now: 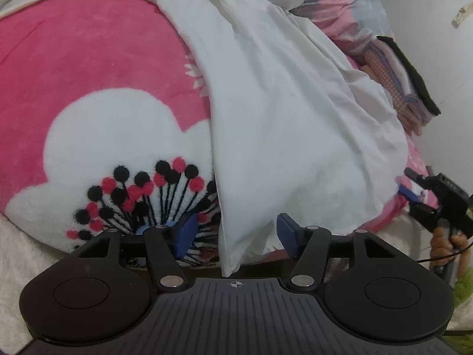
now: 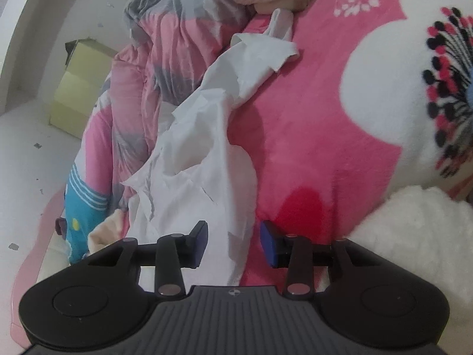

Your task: Fold clothes

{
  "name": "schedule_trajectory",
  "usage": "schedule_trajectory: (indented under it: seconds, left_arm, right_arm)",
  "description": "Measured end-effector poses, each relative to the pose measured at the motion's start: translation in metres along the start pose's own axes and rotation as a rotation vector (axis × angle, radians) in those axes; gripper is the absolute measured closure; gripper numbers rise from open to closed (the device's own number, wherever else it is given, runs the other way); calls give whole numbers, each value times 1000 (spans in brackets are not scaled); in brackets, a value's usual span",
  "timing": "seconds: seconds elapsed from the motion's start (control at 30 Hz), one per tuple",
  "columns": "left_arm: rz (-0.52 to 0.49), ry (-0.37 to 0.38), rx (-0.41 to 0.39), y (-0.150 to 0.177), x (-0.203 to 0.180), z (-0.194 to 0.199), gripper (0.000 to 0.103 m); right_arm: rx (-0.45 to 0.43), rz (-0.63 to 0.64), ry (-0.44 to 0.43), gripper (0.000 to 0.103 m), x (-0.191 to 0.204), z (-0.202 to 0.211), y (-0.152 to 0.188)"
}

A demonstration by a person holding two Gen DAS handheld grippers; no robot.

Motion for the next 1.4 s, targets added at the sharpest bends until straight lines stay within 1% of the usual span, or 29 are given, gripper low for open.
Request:
schedule_trajectory:
  seconds: [0.03, 0.07, 0.1, 0.13, 0.17, 0.2, 0.23, 0.27, 0.3, 0.47, 0.53, 0.67, 0.77, 0.8, 0.93, 1.03, 1.07, 1.13, 1.17, 1.27, 1.3, 1.33, 1.4]
  left_arm:
    - [-7, -10, -5, 1, -1, 0, 45]
    - [-15, -20, -9, 2, -2, 0, 53]
    - [-22, -31, -14, 3, -2, -1, 65]
    - [-30, -44, -14, 3, -2, -1, 69]
    - [-37, -57, -14, 2, -2, -1, 78]
    - [-30, -60, -18, 2, 0, -1, 88]
    - [-23, -54, -19, 2, 0, 0, 94]
    - [-11, -46, -21, 1, 1, 1, 100]
    - [2, -33, -23, 0, -1, 4, 103]
    - [59, 53, -36, -8, -13, 25, 103]
    - [52, 68, -40, -12, -19, 33, 103]
    - [31, 46, -17, -11, -18, 27, 103]
    - [45, 50, 22, -6, -13, 17, 103]
    - [36, 42, 31, -4, -12, 15, 103]
    - [36, 31, 61, -2, -5, 12, 103]
    - [35, 23, 99, 1, 0, 11, 102]
    - [32, 10, 109, 2, 1, 11, 101]
    - [26, -16, 129, 3, 4, 11, 95]
    - [26, -28, 135, 3, 7, 14, 90]
    - [23, -64, 117, -2, 15, 31, 86]
    - [20, -78, 107, -5, 17, 38, 82]
    - [17, -91, 97, -9, 19, 45, 80]
    - [-3, -135, 58, -18, 24, 63, 75]
  right_arm:
    - [-1, -1, -9, 61, 2, -2, 1]
    - [-2, -2, -19, 62, 4, -3, 1]
    - [3, 1, -27, 66, 6, -5, 3]
    - [13, 6, -35, 71, 8, -8, 7]
    - [22, 11, -43, 75, 11, -10, 11]
    - [29, 22, -42, 89, 13, -13, 15]
    - [34, 37, -34, 101, 15, -15, 18]
    - [34, 48, -29, 102, 17, -16, 21]
    - [29, 55, -34, 103, 19, -14, 22]
    - [4, 99, -63, 103, 29, 19, 23]
    - [2, 110, -58, 103, 27, 29, 23]
    - [25, 78, -27, 103, 11, 26, 27]
    - [43, 45, -7, 103, 3, 18, 30]
    - [46, 42, 4, 103, 1, 16, 30]
    - [-18, 75, 69, 99, -2, 28, 21]
    - [-74, 105, 120, 96, -4, 40, 14]
    - [-93, 115, 137, 95, -4, 44, 11]
    - [-131, 135, 171, 89, -5, 52, 6]
    - [-147, 147, 176, 88, -3, 55, 4]
    - [-188, 187, 160, 82, 8, 60, 2]
    - [-202, 200, 155, 77, 12, 62, 1]
    - [-210, 213, 146, 74, 16, 62, 1]
    - [-210, 237, 114, 73, 26, 60, 3]
Point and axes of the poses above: each gripper's, at about its wrist camera, not at the fingertips, and z roughly against the way its jaws point, x to its left, y to its underside, the point moved 7 cm from there along -z, roughly the way its jaws point, and after that the axes turned 15 degrees about y, right-handed, at the moved point
